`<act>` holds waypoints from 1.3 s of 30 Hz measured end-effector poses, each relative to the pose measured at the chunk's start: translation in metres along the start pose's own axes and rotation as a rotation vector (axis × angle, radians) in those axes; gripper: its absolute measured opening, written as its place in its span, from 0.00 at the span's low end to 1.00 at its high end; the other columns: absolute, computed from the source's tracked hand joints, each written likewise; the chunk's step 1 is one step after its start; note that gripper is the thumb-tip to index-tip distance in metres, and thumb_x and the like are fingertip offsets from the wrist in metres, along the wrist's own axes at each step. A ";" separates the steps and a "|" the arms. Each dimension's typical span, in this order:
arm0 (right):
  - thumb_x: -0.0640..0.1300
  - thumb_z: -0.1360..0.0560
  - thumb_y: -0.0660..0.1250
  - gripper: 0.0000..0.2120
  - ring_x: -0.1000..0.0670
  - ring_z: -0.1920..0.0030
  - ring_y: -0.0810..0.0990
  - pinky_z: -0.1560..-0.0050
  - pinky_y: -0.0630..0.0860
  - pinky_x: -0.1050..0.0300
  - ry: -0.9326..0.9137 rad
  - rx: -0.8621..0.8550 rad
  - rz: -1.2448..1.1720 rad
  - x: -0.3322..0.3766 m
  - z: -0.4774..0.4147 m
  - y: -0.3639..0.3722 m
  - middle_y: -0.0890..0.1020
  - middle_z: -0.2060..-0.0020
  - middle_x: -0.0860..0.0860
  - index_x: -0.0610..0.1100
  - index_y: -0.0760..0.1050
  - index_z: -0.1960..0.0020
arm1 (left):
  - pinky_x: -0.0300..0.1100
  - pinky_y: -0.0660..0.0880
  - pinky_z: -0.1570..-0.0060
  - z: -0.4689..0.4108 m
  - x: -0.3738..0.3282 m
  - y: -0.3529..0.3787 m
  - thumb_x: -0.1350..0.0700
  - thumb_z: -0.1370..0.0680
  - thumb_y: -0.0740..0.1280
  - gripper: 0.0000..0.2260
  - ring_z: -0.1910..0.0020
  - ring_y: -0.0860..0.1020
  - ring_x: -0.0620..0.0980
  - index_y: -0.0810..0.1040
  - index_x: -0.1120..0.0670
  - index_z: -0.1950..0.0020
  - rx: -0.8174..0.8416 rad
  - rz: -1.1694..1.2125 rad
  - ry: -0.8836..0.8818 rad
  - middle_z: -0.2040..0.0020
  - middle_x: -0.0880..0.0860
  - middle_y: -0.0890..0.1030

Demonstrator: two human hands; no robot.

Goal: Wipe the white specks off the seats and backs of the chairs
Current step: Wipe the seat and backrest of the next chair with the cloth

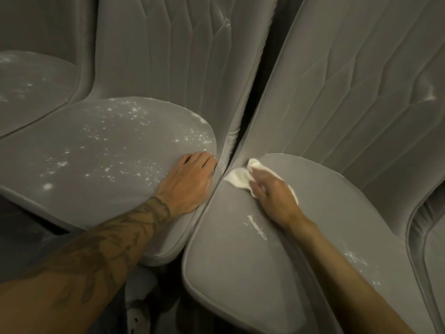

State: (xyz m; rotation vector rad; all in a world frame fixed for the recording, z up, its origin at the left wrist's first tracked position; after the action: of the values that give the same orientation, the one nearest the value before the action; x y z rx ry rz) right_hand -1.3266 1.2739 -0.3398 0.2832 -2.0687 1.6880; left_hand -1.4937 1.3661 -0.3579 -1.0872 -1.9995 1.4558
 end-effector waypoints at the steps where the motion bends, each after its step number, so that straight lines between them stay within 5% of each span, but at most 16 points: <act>1: 0.44 0.18 0.63 0.18 0.49 0.27 0.70 0.28 0.58 0.65 0.044 -0.022 0.002 -0.004 -0.005 -0.002 0.74 0.28 0.49 0.45 0.74 0.28 | 0.49 0.70 0.41 0.000 0.000 0.000 0.57 0.18 0.56 0.13 0.43 0.75 0.52 0.75 0.54 0.37 0.001 -0.007 -0.001 0.41 0.52 0.77; 4: 0.44 0.18 0.64 0.15 0.47 0.32 0.75 0.34 0.59 0.69 -0.018 -0.010 -0.028 0.024 0.009 0.014 0.79 0.34 0.48 0.44 0.77 0.33 | 0.50 0.70 0.40 0.000 0.002 0.000 0.56 0.19 0.56 0.14 0.43 0.75 0.54 0.75 0.54 0.36 0.008 -0.013 0.000 0.41 0.53 0.76; 8: 0.48 0.17 0.61 0.16 0.62 0.31 0.68 0.28 0.56 0.72 -0.283 0.143 -0.061 0.053 0.056 0.026 0.76 0.31 0.54 0.51 0.74 0.30 | 0.51 0.71 0.40 0.000 0.002 -0.001 0.55 0.19 0.54 0.15 0.42 0.75 0.54 0.74 0.54 0.36 0.011 0.010 0.001 0.40 0.53 0.76; 12: 0.46 0.17 0.62 0.18 0.52 0.25 0.67 0.23 0.59 0.60 -0.033 -0.015 0.011 0.000 0.020 -0.009 0.72 0.27 0.51 0.45 0.74 0.28 | 0.51 0.71 0.39 0.000 0.002 0.000 0.56 0.18 0.55 0.14 0.42 0.75 0.53 0.74 0.54 0.36 0.019 0.010 -0.007 0.40 0.52 0.76; 17: 0.38 0.20 0.67 0.12 0.54 0.37 0.72 0.35 0.52 0.82 -0.114 -0.019 -0.047 0.039 0.041 0.006 0.81 0.38 0.44 0.40 0.80 0.37 | 0.50 0.71 0.40 0.002 0.002 0.001 0.57 0.18 0.57 0.12 0.43 0.74 0.52 0.74 0.53 0.37 0.008 0.013 -0.004 0.42 0.51 0.76; 21: 0.46 0.18 0.62 0.16 0.59 0.29 0.68 0.25 0.57 0.67 -0.300 0.120 -0.019 0.046 0.070 0.012 0.75 0.30 0.52 0.47 0.76 0.31 | 0.50 0.71 0.41 0.001 0.003 0.001 0.56 0.19 0.54 0.14 0.44 0.74 0.52 0.74 0.53 0.37 0.015 0.027 -0.004 0.42 0.51 0.76; 24: 0.45 0.17 0.63 0.18 0.50 0.25 0.68 0.23 0.60 0.56 -0.045 0.011 0.065 -0.003 0.038 -0.016 0.72 0.27 0.49 0.45 0.74 0.29 | 0.51 0.71 0.40 0.001 0.003 0.001 0.55 0.18 0.52 0.15 0.45 0.75 0.52 0.74 0.53 0.38 0.020 0.037 -0.014 0.43 0.51 0.76; 27: 0.43 0.17 0.62 0.16 0.46 0.28 0.70 0.28 0.56 0.68 0.079 -0.052 0.047 -0.008 0.025 -0.020 0.74 0.29 0.47 0.42 0.76 0.31 | 0.51 0.71 0.41 0.000 0.004 0.002 0.55 0.19 0.52 0.14 0.45 0.75 0.52 0.74 0.53 0.39 0.030 0.021 -0.017 0.43 0.51 0.76; 29: 0.43 0.18 0.64 0.15 0.49 0.27 0.70 0.29 0.51 0.73 -0.013 -0.028 -0.010 0.022 0.040 -0.003 0.75 0.30 0.47 0.43 0.77 0.32 | 0.51 0.71 0.41 0.000 0.005 0.003 0.56 0.19 0.53 0.14 0.45 0.75 0.53 0.74 0.53 0.39 0.040 0.007 -0.013 0.43 0.51 0.76; 33: 0.46 0.17 0.62 0.17 0.59 0.27 0.66 0.25 0.54 0.69 -0.274 0.146 -0.052 0.049 0.083 0.016 0.73 0.28 0.51 0.48 0.74 0.29 | 0.52 0.72 0.40 -0.001 0.005 0.004 0.55 0.19 0.53 0.15 0.43 0.75 0.54 0.74 0.54 0.37 0.053 -0.003 -0.007 0.42 0.53 0.76; 39: 0.46 0.17 0.61 0.18 0.47 0.26 0.70 0.25 0.63 0.54 0.179 -0.069 0.063 -0.051 0.028 -0.038 0.73 0.27 0.49 0.45 0.73 0.28 | 0.51 0.71 0.40 -0.001 0.000 0.000 0.55 0.19 0.50 0.16 0.44 0.74 0.54 0.74 0.54 0.38 0.066 -0.040 -0.003 0.43 0.52 0.76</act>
State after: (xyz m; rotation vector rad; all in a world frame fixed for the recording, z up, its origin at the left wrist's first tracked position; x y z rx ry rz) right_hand -1.2719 1.2314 -0.3341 0.0432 -2.0166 1.6114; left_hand -1.4937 1.3667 -0.3573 -1.0120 -1.9502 1.4924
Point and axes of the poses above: each hand's wrist, its own z-axis away from the middle knuckle, its own y-axis out of the palm, x = y × z, the point moved 7 cm from there along -z, towards the middle knuckle
